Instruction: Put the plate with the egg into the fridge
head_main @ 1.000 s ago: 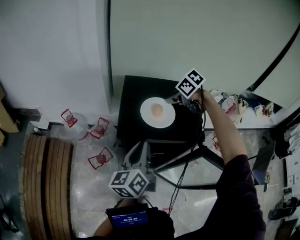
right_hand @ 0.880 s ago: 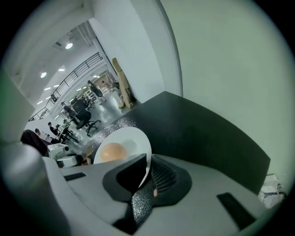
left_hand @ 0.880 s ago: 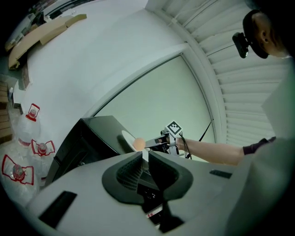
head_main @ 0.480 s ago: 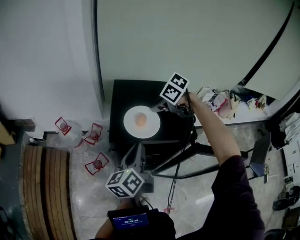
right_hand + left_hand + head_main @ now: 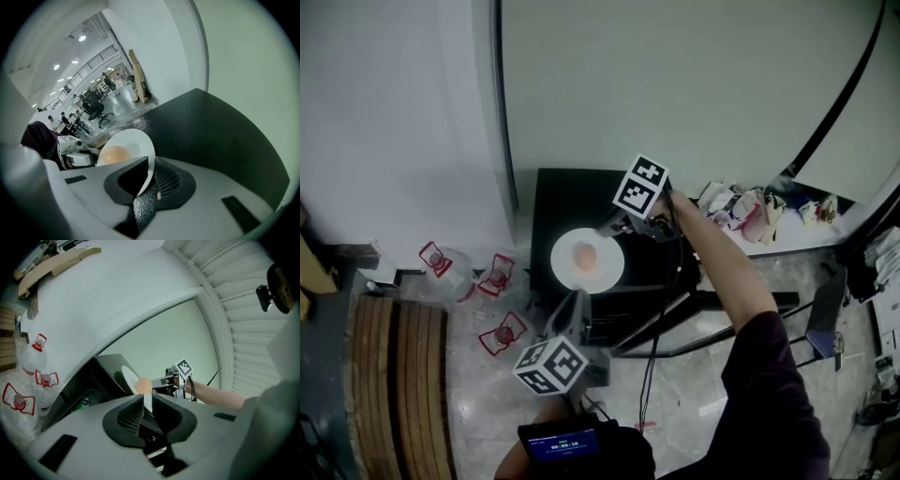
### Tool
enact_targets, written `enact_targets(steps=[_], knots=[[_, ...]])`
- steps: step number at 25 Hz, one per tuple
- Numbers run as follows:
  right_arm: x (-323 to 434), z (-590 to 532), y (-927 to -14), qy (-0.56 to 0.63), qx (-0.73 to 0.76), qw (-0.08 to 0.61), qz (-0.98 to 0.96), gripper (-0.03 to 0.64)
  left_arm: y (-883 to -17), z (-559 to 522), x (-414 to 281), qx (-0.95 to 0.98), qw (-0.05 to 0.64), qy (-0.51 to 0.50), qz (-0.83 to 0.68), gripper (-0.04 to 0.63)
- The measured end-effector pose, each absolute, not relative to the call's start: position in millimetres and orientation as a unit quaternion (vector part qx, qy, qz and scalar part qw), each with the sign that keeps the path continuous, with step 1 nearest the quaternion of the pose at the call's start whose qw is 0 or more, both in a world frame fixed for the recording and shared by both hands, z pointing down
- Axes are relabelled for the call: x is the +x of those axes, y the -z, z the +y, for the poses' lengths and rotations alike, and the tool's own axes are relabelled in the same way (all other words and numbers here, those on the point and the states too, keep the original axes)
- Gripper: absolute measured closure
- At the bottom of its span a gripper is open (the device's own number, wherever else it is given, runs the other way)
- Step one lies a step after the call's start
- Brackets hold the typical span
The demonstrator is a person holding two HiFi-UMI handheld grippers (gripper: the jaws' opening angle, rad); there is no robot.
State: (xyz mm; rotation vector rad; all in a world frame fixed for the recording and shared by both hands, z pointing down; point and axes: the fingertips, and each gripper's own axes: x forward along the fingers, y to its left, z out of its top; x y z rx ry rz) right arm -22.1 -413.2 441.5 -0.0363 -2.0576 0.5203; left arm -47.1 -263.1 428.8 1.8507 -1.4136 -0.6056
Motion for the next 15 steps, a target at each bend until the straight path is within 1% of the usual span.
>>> enact_targets(steps=[4, 8, 11, 15], knots=[[-22, -408, -444, -0.211, -0.016, 0.495, -0.843, 0.574, -431, -259, -49, 0.71, 0.378, 0.245, -0.542, 0.581], [-22, -405, -442, -0.215, -0.016, 0.49, -0.844, 0.574, -437, -249, -50, 0.69, 0.411, 0.263, -0.535, 0.577], [-23, -401, -441, -0.216, -0.018, 0.488, -0.845, 0.574, -445, -249, -45, 0.686, 0.428, 0.268, -0.525, 0.505], [-25, -389, -442, -0.216, -0.025, 0.488, -0.845, 0.574, -451, -253, -49, 0.679, 0.44, 0.27, -0.522, 0.502]])
